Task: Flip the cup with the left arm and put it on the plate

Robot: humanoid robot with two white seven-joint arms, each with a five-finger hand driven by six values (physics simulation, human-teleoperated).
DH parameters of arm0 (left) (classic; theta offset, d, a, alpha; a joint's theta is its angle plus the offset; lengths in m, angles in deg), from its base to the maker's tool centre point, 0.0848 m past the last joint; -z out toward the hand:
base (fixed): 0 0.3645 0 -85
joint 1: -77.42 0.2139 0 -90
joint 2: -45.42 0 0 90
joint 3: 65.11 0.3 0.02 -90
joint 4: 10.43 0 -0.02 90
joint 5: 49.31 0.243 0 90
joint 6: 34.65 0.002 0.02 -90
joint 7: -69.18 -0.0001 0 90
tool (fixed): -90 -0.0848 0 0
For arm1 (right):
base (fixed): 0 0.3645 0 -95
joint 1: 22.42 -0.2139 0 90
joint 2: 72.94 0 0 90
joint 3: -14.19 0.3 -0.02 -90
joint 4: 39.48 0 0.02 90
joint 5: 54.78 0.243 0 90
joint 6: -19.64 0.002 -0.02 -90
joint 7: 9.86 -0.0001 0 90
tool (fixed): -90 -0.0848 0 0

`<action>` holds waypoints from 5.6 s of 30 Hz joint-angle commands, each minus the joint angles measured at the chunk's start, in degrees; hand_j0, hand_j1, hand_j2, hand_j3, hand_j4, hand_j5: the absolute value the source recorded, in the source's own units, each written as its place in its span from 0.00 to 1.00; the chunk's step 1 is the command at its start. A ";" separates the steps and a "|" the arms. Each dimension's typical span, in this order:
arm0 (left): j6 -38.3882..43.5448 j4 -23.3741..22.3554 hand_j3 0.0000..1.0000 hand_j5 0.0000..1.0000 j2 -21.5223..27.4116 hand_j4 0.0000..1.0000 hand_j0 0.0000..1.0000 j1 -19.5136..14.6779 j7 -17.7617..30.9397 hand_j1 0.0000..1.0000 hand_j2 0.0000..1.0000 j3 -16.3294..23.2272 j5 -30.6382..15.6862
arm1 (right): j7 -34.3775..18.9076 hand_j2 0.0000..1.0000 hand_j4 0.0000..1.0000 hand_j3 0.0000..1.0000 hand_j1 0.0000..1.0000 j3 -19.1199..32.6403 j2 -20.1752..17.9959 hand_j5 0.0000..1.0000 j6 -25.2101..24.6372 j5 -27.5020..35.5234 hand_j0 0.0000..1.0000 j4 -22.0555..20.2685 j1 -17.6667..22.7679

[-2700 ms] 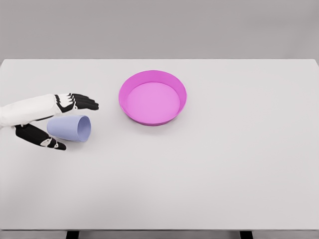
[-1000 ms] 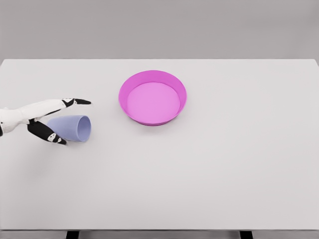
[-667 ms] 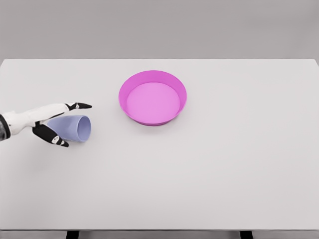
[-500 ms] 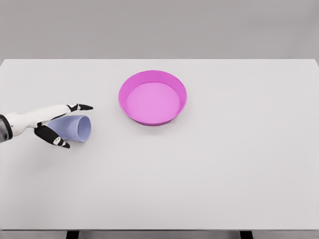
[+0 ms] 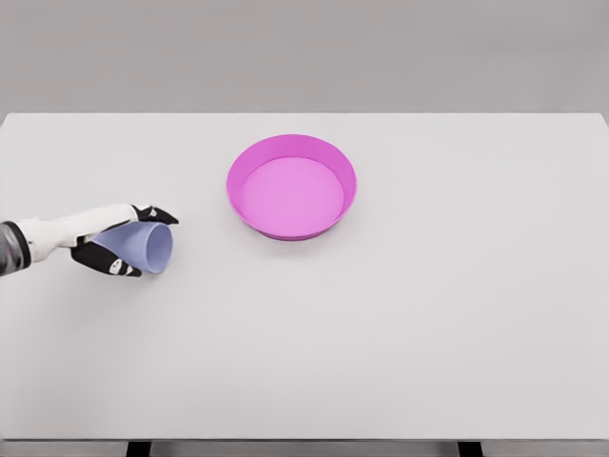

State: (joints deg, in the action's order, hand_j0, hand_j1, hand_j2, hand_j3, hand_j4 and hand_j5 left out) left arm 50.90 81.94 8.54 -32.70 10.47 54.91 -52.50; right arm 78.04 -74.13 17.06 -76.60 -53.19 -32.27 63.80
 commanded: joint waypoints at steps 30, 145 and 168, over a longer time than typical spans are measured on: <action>1.28 3.87 0.57 0.57 -2.41 0.57 0.57 -7.64 -0.17 0.57 0.57 -0.49 -18.61 | -0.01 1.00 1.00 1.00 1.00 -0.01 0.00 1.00 0.00 -0.01 1.00 0.00 0.09; -12.43 -39.54 1.00 1.00 -40.82 1.00 1.00 -15.47 -5.53 1.00 1.00 -1.02 -26.17 | -0.01 1.00 1.00 1.00 1.00 -0.01 0.00 1.00 0.00 -0.01 1.00 0.00 0.00; -30.55 -24.43 1.00 1.00 -2.85 1.00 1.00 -8.35 3.72 1.00 1.00 -1.46 -26.44 | -0.01 1.00 1.00 1.00 1.00 -0.01 0.00 1.00 0.00 -0.01 1.00 0.00 0.00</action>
